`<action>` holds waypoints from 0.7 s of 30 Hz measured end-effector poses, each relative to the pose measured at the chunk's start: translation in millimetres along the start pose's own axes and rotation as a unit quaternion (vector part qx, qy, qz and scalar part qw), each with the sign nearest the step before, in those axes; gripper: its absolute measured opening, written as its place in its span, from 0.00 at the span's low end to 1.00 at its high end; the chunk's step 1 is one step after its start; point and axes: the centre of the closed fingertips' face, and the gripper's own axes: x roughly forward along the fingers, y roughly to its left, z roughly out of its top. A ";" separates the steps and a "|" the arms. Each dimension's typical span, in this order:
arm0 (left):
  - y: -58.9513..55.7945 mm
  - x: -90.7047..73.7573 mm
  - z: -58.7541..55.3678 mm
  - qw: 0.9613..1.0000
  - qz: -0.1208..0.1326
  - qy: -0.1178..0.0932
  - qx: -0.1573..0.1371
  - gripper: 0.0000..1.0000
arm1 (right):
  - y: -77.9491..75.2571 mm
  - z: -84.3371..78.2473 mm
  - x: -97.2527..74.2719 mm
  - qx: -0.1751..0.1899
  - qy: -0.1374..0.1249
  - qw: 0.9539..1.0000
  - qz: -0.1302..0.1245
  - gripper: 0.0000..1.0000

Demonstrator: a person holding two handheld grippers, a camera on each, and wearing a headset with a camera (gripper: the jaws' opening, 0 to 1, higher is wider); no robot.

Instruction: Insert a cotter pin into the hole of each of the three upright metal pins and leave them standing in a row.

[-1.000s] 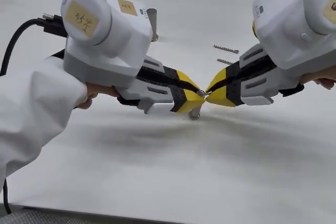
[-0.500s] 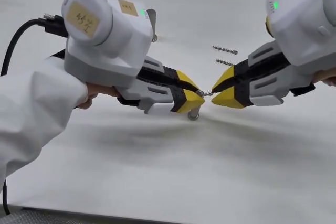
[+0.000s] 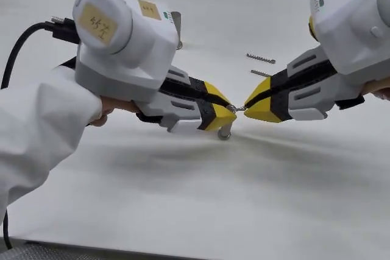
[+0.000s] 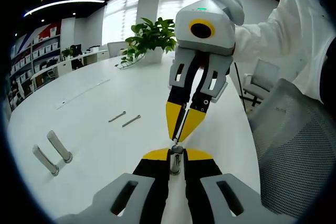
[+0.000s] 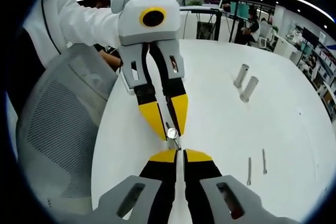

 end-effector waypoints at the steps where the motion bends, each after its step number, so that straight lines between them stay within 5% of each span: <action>1: 0.0 0.0 0.0 1.000 0.000 0.000 0.000 0.06 | 0.5 0.3 0.0 0.000 0.000 1.000 0.001 0.00; 21: -0.1 -2.2 1.0 1.000 0.001 0.001 0.000 0.07 | 8.1 6.7 0.3 -0.011 0.000 1.000 0.003 0.00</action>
